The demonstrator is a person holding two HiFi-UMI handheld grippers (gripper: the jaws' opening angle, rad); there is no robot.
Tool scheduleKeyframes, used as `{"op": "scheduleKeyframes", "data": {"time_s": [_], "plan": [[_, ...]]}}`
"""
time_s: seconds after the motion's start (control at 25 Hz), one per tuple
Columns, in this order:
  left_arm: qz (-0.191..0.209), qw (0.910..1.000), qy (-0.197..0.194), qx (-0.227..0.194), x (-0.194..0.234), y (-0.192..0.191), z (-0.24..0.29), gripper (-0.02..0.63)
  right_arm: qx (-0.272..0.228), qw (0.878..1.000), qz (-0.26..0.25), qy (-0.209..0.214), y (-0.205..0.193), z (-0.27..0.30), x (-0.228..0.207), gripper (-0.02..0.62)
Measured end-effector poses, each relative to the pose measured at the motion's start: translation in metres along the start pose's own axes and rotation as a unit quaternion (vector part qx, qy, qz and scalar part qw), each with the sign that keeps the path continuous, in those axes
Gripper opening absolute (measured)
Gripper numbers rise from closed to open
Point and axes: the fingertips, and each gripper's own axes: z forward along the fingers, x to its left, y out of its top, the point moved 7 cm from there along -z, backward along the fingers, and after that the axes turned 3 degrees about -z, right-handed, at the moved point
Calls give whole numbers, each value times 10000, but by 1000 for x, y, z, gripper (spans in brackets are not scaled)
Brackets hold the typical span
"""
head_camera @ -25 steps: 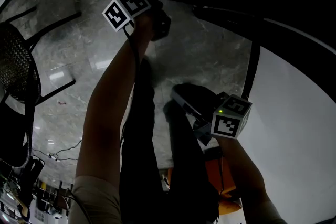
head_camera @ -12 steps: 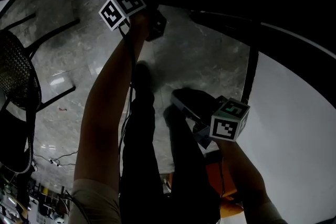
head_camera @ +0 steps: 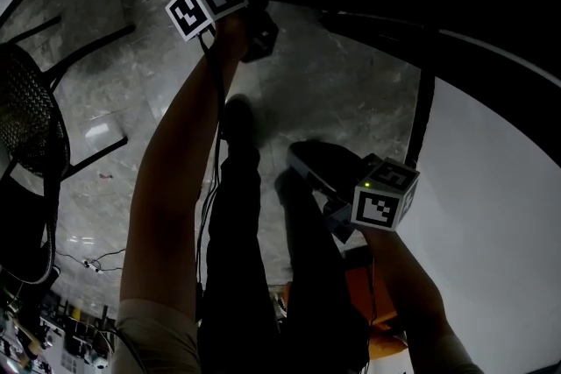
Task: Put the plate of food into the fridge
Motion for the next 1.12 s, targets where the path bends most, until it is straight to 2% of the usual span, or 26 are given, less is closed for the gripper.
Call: {"op": "scheduleKeyframes", "data": {"time_s": [0.24,0.4,0.52,0.6,0.64,0.68,0.72,0.88,1.04,1.12], "plan": [[231,9995,14,223,-6,-8,-23,196,28,9999,-97,43,4,3,13,25],[833,9953,73,490,-16,-13,-45,196,62,9993,-230,-281,11,3,15,26],[1444,9865,140,757,-21,-18,-63,196,46,9980,-466,-426,17,1,20,25],[1939,9759,292,953,-23,-20,-76,179,18,9972,-608,-446,24,1,26,25],[2203,9694,387,1017,-25,-20,-82,129,15,9968,-658,-443,28,0,30,25],[2446,9627,448,1063,-27,-20,-89,38,24,9966,-697,-439,30,0,34,26],[2636,9571,430,1123,-30,-20,-96,19,46,9963,-731,-441,32,-1,37,25],[2845,9481,-28,1419,-52,-22,-117,11,175,9939,-981,-474,41,-5,52,25],[3005,9409,-82,1563,-76,-27,-144,11,93,9949,-1000,-73,42,-15,79,25],[3075,9390,-109,1534,-89,-25,-156,11,210,9934,-1129,-39,43,-17,90,25]]}}
